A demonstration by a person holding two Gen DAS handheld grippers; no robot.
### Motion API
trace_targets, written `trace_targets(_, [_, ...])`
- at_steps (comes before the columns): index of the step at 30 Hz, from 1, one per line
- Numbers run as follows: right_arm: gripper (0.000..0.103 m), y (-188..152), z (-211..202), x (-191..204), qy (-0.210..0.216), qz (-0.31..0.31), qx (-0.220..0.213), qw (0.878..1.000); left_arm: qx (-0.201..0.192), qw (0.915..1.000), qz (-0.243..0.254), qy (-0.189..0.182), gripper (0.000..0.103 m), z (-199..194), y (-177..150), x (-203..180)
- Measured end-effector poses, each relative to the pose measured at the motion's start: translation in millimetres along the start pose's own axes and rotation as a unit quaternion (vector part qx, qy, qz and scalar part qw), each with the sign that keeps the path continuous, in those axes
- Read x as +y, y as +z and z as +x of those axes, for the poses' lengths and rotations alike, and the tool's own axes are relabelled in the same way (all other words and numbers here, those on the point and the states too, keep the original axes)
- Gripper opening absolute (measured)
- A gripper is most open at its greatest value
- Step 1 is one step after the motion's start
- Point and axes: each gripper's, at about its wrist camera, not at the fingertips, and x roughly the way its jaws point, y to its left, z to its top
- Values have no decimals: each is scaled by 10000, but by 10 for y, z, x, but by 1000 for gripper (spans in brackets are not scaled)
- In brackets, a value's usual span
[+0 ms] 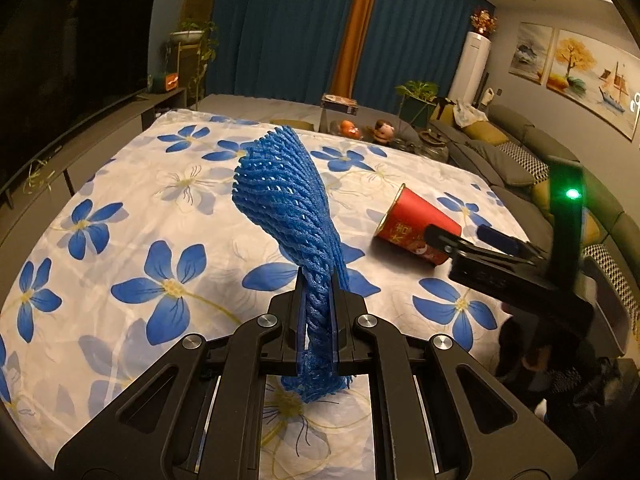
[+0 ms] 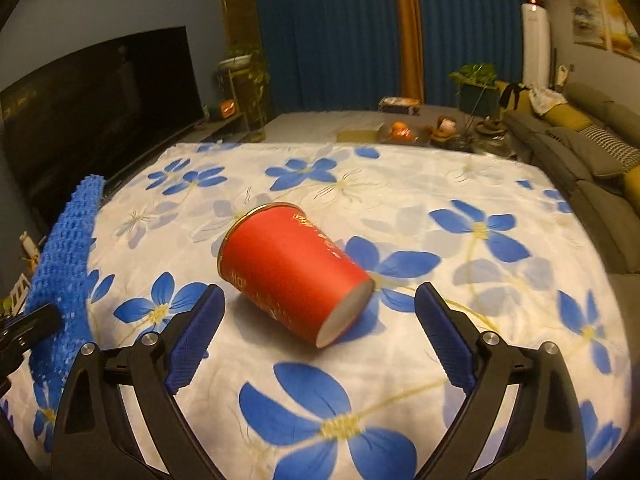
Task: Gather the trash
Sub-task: 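Hold the blue net in the left tool while the right tool grasps the last red cup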
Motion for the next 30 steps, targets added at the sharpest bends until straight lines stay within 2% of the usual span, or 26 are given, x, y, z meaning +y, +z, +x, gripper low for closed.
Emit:
trace_targets(9, [91, 56, 180, 52, 391, -118, 288, 9987, 75, 10000, -20, -42, 8, 47, -12, 16])
trace_targets(14, [79, 51, 222, 57, 484, -120, 447, 9978, 93, 9999, -37, -42, 8, 57, -23, 19])
trace_targets(16, [70, 44, 225, 65, 517, -149, 471, 9974, 96, 9999, -35, -42, 8, 58, -23, 19])
trace_targets(21, [63, 23, 197, 76, 543, -207, 465, 9972, 112, 9999, -27, -51, 8, 59, -39, 4])
trace_targets(30, [61, -51, 38, 70, 546, -210, 323, 9978, 115, 9999, -28, -57, 8, 56, -39, 0])
